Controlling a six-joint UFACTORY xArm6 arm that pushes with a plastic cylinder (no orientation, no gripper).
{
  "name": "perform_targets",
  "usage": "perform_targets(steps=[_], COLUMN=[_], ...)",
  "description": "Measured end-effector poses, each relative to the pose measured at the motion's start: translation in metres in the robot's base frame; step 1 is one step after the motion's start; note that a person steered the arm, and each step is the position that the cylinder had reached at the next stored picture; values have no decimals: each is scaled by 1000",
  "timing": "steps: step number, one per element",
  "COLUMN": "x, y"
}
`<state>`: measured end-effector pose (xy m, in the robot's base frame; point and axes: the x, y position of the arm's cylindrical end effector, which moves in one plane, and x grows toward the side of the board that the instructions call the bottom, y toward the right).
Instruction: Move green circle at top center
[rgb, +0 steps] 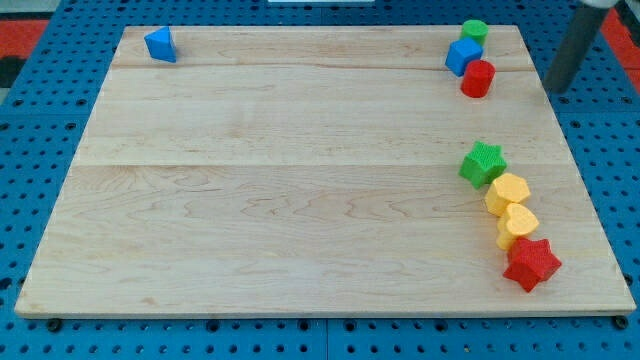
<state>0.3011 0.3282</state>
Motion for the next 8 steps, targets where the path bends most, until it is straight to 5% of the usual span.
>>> perform_targets(steps=[2, 5, 7, 8], x=[-101, -88, -108, -103], y=[-23, -202, -200, -249])
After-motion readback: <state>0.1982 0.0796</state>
